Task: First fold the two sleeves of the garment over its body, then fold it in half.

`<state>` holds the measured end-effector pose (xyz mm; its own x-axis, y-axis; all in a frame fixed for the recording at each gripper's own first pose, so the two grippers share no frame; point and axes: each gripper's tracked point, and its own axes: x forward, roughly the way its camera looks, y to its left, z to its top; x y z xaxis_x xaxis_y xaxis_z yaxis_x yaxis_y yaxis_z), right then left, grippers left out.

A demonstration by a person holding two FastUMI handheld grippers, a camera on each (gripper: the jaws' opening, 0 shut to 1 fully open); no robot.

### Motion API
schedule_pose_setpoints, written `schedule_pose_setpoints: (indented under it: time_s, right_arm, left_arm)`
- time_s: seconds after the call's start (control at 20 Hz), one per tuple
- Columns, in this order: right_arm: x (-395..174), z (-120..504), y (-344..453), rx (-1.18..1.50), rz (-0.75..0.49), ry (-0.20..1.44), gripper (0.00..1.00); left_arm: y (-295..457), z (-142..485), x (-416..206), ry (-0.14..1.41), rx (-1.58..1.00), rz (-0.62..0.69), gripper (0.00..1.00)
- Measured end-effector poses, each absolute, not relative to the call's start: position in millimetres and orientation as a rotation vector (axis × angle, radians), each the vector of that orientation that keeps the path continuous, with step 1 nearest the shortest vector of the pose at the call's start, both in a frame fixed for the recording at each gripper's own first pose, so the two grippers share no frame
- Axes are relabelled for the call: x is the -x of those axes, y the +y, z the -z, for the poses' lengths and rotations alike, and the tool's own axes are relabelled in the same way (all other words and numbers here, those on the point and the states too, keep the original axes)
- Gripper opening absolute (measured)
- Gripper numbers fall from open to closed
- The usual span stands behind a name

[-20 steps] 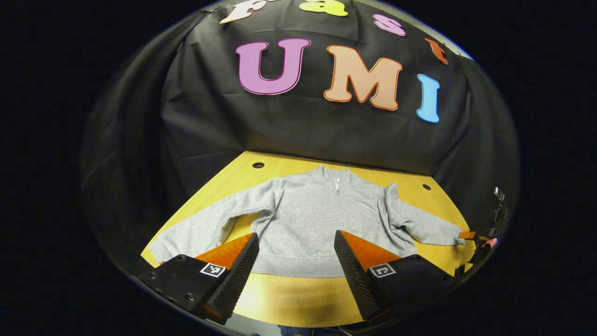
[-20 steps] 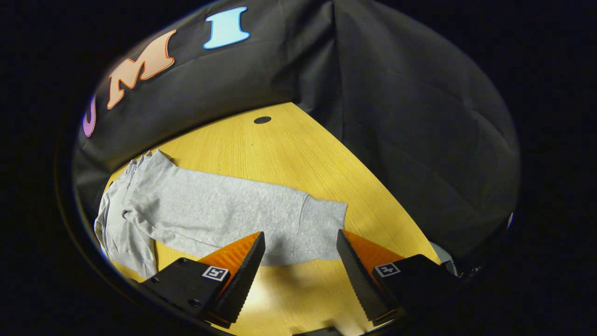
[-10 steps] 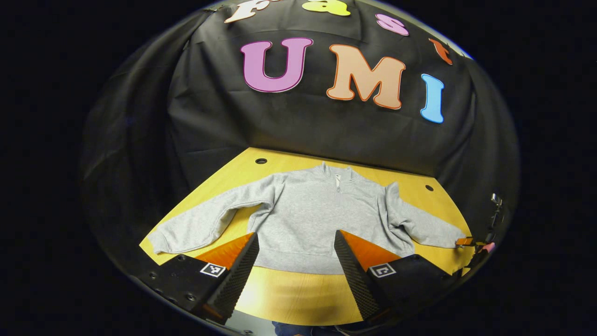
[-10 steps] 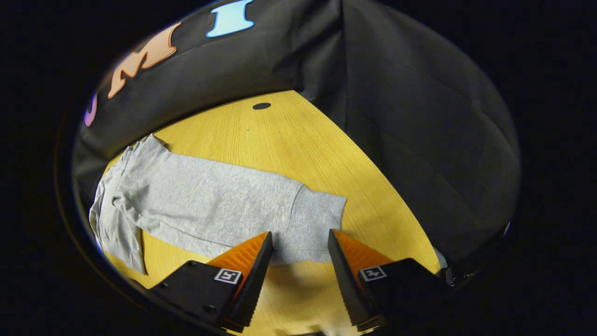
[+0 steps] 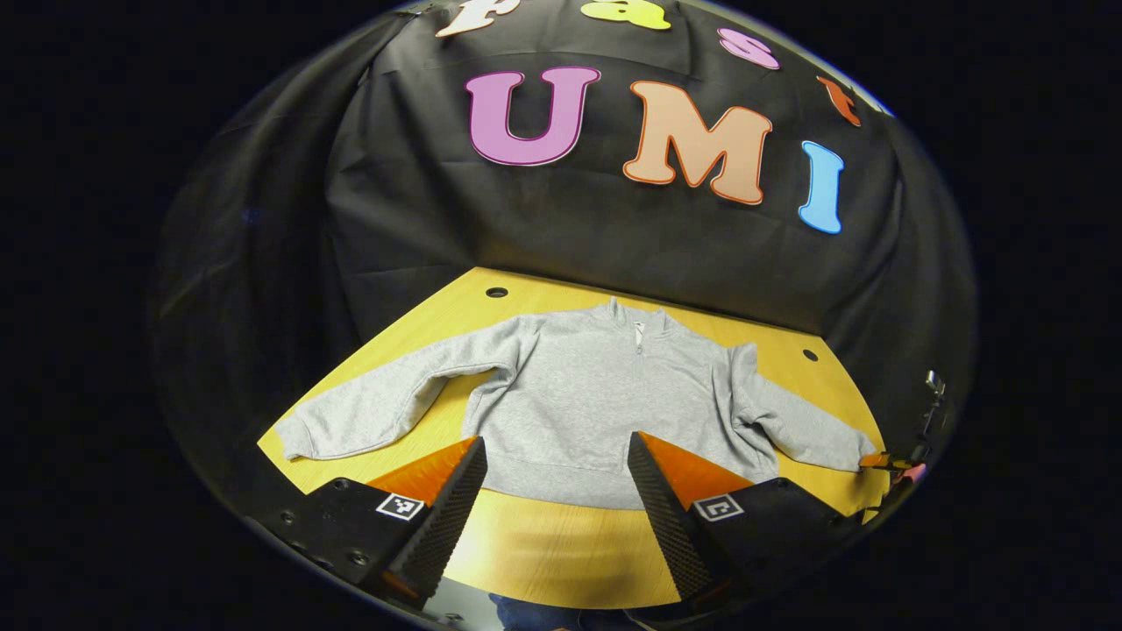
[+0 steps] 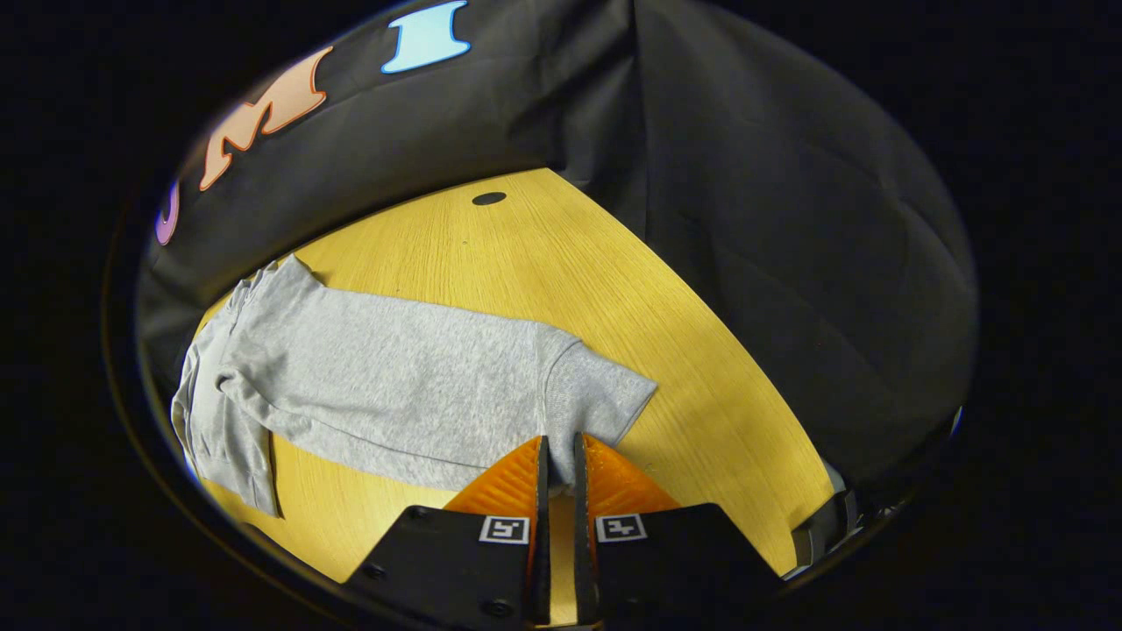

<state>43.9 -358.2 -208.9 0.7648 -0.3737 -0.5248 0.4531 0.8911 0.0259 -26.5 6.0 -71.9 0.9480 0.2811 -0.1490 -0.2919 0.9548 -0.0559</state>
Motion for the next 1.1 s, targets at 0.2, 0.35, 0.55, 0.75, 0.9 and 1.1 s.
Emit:
schedule_pose_setpoints:
  time_s: [0.2, 0.35, 0.55, 0.75, 0.9, 1.1]
  right_arm:
    - [-42.5, 193.2, -351.4, -0.178, 0.471, 0.49, 0.13]
    - [-40.0, 171.8, -338.3, -0.216, 0.485, 0.442, 0.13]
    - [-40.5, 134.2, -300.5, -0.246, 0.484, 0.362, 0.13]
    - [-51.2, 99.3, -249.4, -0.239, 0.452, 0.291, 0.13]
    - [-67.0, 75.9, -204.0, -0.21, 0.41, 0.254, 0.13]
    - [-95.0, 41.5, -139.8, -0.183, 0.334, 0.201, 0.13]
  left_arm:
    - [16.3, 72.2, 26.1, 0.146, 0.072, -0.28, 0.95]
    - [27.3, 75.7, 24.1, 0.162, 0.066, -0.251, 0.95]
    - [51.9, 74.8, 23.6, 0.177, 0.074, -0.204, 0.95]
    - [89.0, 72.8, 24.2, 0.191, 0.068, -0.183, 0.95]
    - [117.5, 70.2, 27.0, 0.2, 0.062, -0.177, 0.95]
    - [150.7, 72.2, 33.8, 0.213, 0.065, -0.183, 0.95]
